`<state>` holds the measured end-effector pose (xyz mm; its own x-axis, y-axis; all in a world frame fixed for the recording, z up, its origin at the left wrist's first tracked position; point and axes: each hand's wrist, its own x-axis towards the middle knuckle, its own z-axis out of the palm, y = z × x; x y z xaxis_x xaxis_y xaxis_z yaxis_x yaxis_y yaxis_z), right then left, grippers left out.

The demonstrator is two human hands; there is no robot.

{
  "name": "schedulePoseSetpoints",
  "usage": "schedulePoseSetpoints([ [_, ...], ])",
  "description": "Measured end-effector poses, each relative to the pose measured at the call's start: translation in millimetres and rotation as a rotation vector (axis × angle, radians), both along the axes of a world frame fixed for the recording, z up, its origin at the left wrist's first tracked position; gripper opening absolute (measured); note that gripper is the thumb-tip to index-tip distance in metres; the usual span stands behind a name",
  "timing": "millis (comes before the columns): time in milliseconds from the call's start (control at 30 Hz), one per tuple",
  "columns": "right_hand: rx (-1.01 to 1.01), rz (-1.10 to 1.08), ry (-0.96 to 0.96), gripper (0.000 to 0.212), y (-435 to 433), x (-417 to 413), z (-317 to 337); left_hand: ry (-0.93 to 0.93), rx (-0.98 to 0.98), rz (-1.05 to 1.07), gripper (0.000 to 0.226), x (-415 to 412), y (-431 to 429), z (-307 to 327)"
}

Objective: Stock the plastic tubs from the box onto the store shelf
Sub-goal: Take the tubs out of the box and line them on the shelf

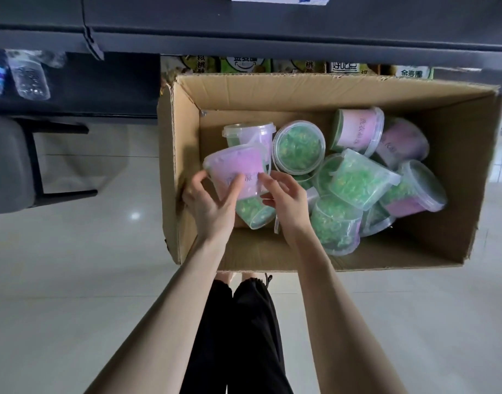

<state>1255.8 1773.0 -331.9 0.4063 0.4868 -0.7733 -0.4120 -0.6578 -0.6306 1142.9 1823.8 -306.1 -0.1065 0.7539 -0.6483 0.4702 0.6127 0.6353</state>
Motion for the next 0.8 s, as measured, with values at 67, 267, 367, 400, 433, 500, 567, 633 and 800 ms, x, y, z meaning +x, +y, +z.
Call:
schedulePoseSetpoints([
  [67,0.013,0.027,0.011,0.020,0,4,-2,-0.096,-0.032,0.078,0.073,7,2,-4],
  [267,0.026,0.035,0.115,0.027,2,9,0,-0.112,-0.007,0.203,0.092,17,3,-14],
  [367,-0.007,-0.018,0.082,0.033,4,11,-1,-0.097,0.112,0.177,0.063,14,4,-17],
  [400,-0.031,-0.027,0.009,0.040,5,14,-2,-0.098,0.142,0.181,0.061,12,5,-18],
  [433,-0.065,-0.008,-0.089,0.047,7,18,-4,-0.101,0.161,0.190,0.064,11,5,-19],
  [500,-0.120,0.100,-0.295,0.057,12,28,-12,-0.103,0.172,0.195,0.074,11,8,-21],
  [567,-0.137,0.190,-0.415,0.069,20,40,-22,-0.102,0.160,0.191,0.077,15,9,-26],
  [633,-0.147,0.225,-0.449,0.078,30,51,-34,-0.097,0.146,0.172,0.083,20,10,-32],
  [800,-0.279,0.391,-0.585,0.102,37,63,-62,-0.050,0.167,0.226,0.073,24,5,-46],
])
